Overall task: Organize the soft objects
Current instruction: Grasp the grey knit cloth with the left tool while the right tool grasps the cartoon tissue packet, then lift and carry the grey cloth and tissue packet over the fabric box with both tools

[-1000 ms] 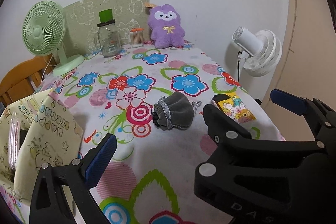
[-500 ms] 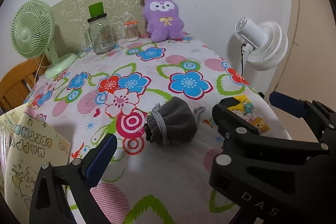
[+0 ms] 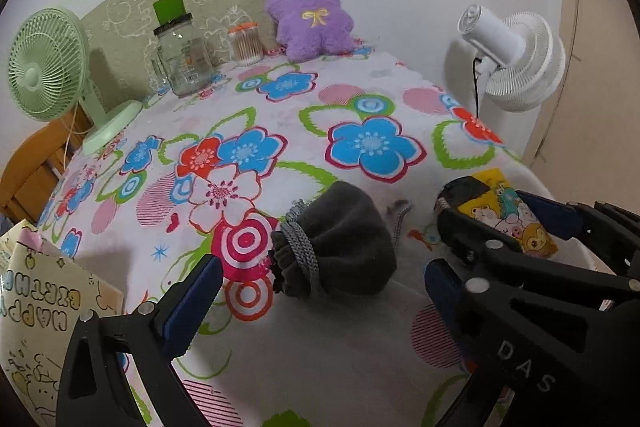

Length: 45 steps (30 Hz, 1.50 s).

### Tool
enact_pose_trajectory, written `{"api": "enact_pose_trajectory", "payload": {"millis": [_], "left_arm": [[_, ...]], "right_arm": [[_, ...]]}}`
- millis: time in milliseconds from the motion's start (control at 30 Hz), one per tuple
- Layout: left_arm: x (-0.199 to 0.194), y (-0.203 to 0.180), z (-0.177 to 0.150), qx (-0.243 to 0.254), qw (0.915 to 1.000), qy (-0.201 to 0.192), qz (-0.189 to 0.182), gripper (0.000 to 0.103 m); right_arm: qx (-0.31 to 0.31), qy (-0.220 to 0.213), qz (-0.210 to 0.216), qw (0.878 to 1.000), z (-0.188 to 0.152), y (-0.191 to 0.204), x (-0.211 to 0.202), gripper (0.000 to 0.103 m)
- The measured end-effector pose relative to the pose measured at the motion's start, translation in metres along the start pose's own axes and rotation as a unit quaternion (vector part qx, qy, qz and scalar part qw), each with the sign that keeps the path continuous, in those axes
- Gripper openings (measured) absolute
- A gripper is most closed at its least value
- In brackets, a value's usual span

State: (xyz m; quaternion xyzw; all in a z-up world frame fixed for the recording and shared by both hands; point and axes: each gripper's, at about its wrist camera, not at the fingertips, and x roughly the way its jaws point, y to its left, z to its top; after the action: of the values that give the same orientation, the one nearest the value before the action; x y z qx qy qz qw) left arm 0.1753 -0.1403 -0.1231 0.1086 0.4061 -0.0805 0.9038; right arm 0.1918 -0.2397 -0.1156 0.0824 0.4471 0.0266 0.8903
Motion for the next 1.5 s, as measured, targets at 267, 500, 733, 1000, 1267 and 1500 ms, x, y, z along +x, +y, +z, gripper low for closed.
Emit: {"api": "enact_pose_trajectory", "payload": {"millis": [267,500,733,1000,1267,1500], "left_arm": [[0.009,0.005,0.006,-0.016,0.9997,0.016,0.003,0.087],[0.009,0.004,0.006,-0.015,0.9997,0.018,-0.006,0.06],[0.0,0.006,0.003,-0.018,0.9997,0.014,-0.001,0.056],[-0.021,0.01,-0.004,-0.022,0.9997,-0.001,0.003,0.054],[-0.047,0.017,-0.012,-0.024,0.9995,-0.019,-0.005,0.054],[-0.068,0.025,-0.019,-0.03,0.9989,-0.036,-0.001,0.054]], "right_arm": [[0.005,-0.005,0.001,1.0,0.003,-0.003,0.001,0.052],[0.004,-0.003,0.006,1.0,0.004,-0.003,0.001,0.052],[0.001,-0.005,0.013,1.0,0.003,0.001,-0.006,0.052],[-0.015,-0.02,0.01,1.0,-0.001,0.014,-0.025,0.052],[-0.025,-0.039,0.011,0.999,-0.007,0.031,-0.048,0.052],[-0.034,-0.055,0.007,0.998,-0.013,0.045,-0.07,0.052]]}}
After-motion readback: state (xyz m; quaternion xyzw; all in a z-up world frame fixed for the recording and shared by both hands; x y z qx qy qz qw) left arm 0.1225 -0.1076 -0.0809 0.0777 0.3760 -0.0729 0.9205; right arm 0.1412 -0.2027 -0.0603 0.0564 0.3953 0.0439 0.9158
